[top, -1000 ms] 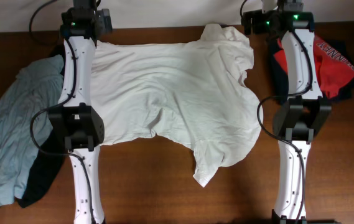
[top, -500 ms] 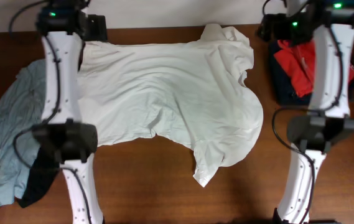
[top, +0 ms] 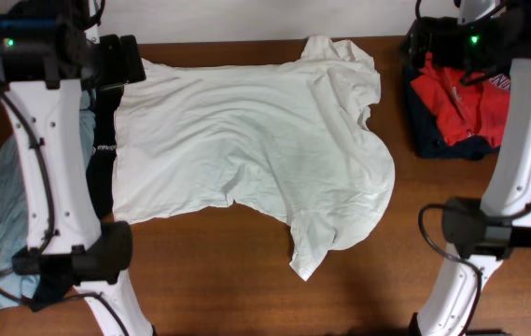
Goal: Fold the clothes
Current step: 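Release the t-shirt and move both grippers to its lower edge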
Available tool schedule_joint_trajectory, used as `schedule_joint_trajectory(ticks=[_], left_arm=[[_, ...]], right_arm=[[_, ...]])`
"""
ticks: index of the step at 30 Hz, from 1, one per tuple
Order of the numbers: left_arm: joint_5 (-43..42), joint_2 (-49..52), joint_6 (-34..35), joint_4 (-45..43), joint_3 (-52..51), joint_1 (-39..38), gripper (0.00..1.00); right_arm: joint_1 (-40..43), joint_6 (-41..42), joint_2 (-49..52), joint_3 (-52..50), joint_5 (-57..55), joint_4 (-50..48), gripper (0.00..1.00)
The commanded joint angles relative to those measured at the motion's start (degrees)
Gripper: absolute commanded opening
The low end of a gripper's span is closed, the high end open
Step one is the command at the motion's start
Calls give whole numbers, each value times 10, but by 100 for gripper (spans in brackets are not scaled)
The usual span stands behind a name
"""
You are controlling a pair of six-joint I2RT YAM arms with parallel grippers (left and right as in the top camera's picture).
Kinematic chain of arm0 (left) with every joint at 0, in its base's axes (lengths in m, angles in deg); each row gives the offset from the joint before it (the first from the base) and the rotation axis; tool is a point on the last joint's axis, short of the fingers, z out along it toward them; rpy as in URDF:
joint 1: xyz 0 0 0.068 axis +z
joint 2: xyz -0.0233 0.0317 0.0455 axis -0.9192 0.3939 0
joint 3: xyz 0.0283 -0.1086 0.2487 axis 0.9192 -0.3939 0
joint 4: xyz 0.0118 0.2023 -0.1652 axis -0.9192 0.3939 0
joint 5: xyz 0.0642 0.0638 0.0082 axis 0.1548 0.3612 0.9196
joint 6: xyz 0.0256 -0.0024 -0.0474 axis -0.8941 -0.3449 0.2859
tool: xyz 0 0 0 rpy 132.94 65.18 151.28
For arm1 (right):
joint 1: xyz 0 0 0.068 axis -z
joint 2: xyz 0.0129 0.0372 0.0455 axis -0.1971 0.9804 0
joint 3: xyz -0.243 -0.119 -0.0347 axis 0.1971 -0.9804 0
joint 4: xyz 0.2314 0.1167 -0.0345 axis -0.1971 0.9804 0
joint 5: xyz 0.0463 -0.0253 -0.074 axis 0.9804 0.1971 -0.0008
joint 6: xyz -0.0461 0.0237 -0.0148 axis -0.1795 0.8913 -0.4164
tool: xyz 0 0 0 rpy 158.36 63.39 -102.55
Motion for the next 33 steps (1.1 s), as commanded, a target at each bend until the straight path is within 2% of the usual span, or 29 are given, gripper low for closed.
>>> schedule_joint_trajectory(ticks=[1,6,11,15,19,25,33], left_arm=[[-24,-57,17,0,-28,-1,99],[-1,-130,18,0,-160,-1,99],[80,-200,75,-11,-343,3,99],[80,-240,84,-62,-465,5,99],[78,-268,95,-136,-587,5,99],[63,-270,95,-260,-758,7,99],[57,-270,97,-341,-847,24,95]], right_arm=[[-31,22,-70,-49,-61,4,98],[-72,57,-180,-217,-170,4,99],[-97,118,-256,-410,-188,3,99],[-105,152,-273,-537,-133,-20,99],[-106,153,-273,-675,-71,-94,100],[-107,181,-273,-866,-16,-230,90],[-109,183,-273,-977,-6,-307,85]])
